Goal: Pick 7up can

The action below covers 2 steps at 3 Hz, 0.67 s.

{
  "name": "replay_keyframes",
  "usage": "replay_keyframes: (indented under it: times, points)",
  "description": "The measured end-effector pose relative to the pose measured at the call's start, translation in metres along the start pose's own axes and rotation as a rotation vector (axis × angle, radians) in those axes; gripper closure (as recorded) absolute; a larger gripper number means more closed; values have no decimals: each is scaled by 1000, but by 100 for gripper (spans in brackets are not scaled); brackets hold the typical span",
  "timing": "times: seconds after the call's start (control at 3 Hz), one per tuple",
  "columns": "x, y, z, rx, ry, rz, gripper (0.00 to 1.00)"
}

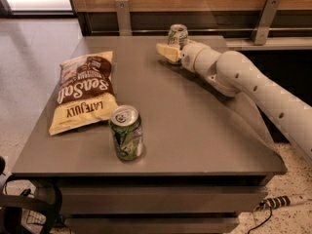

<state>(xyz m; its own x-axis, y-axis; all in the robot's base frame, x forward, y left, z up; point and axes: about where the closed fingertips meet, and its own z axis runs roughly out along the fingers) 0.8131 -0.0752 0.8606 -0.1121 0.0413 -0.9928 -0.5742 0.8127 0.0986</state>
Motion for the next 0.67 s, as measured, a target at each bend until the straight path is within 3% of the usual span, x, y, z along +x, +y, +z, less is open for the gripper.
replay_keyframes:
  times: [0.67]
  points:
    - [1,4,3,-7,1,1,83]
